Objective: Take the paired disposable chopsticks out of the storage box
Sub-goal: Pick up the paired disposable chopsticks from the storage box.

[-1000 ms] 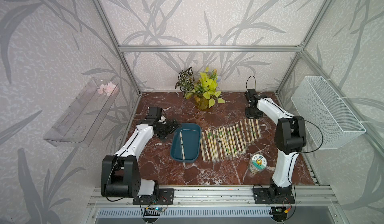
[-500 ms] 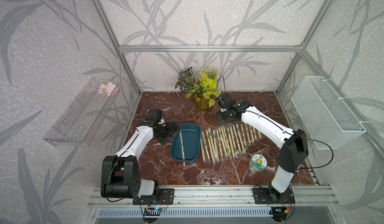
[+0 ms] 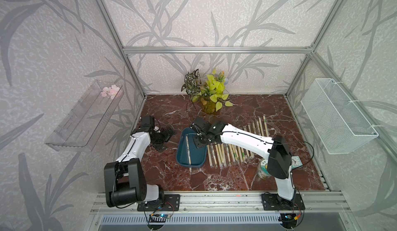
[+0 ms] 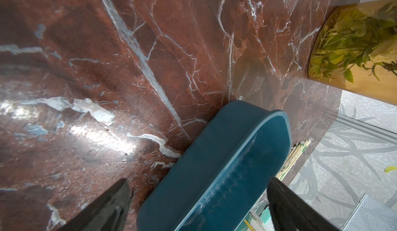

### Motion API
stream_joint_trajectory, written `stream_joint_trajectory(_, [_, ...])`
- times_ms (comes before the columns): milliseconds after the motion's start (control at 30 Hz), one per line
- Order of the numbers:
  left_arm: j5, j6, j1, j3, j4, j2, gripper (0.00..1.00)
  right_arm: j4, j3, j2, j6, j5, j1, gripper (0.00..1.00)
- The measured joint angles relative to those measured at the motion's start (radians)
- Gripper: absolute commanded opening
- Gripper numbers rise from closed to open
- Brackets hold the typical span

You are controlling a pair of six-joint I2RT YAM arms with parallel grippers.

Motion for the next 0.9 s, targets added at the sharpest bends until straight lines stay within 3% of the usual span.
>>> stream_joint_trajectory(267, [0.028,0.001,0.058,-0.023,0.016,0.007,1.00,-0.055,0.173,0.182,0.000,-0.017,0.049,0.51])
stream_joint_trajectory(900, [0.049,0.003,0.097,-0.032,0.027,0.015,1.00,-0.294,0.636,0.553,-0.018,0.041,0.073,0.49])
